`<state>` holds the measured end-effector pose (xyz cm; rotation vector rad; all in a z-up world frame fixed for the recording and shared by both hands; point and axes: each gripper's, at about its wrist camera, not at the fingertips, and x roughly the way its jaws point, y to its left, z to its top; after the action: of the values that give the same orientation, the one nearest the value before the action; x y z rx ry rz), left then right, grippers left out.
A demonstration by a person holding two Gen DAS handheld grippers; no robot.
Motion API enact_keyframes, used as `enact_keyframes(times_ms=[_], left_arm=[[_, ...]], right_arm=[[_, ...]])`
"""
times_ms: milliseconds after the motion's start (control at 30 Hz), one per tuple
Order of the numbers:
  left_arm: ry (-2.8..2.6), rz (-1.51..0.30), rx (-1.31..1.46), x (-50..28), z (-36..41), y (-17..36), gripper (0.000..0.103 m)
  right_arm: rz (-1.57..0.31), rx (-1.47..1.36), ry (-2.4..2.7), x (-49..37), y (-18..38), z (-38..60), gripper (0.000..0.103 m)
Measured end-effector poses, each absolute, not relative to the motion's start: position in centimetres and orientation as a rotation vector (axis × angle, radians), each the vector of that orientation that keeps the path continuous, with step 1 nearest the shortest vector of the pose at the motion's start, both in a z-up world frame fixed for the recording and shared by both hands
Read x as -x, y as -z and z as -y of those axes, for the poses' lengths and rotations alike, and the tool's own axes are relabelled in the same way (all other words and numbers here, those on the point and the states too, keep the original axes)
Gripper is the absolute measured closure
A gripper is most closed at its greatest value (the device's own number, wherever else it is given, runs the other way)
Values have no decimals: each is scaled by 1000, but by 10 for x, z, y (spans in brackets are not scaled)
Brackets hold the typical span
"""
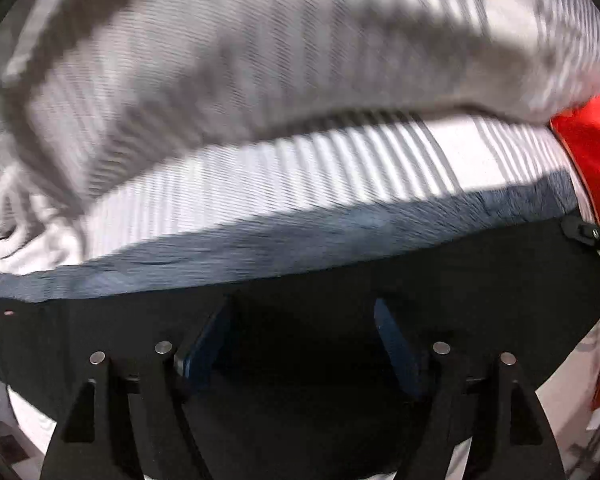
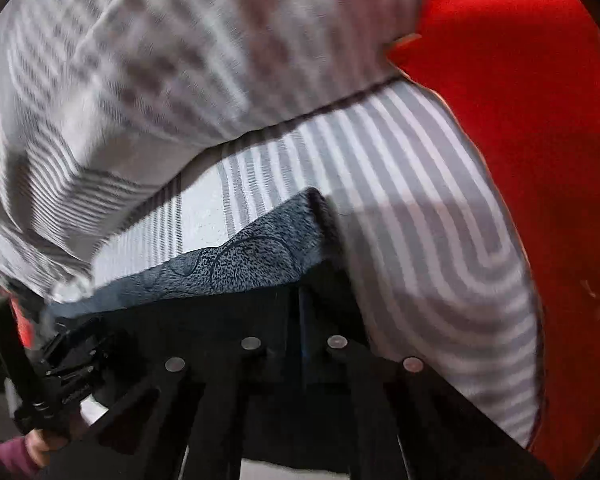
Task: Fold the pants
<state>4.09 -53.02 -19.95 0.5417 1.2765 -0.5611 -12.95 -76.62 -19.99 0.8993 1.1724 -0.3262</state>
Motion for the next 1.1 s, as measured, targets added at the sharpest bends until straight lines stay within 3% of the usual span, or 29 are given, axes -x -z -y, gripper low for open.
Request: enact_keyframes(times_ms=[100, 233, 300, 333, 433, 833, 1100], left_arm=[[471, -1246, -530, -65, 485, 181, 27], [310, -1344, -443, -90, 424, 192, 28], [259, -1359, -453, -96, 408, 207, 28], [250, -1364, -465, -96, 407, 215, 27], [232, -1319, -490, -99, 411, 233, 20], [278, -1227, -482, -143, 360, 191, 19], [559, -1231, -670, -208, 340, 210, 19]], right_arm=[[-1194, -865, 335, 137, 183, 768, 94], [-1170, -856, 315, 136, 164, 751, 79], [-1188, -836, 298, 123, 163, 735, 59], [-1208, -809, 301, 119, 168, 728, 55], [-1244, -744, 322, 113, 188, 717, 54], [-1203, -709, 318, 111, 135, 660, 54], [-1182, -845, 222, 79, 135, 551, 54]])
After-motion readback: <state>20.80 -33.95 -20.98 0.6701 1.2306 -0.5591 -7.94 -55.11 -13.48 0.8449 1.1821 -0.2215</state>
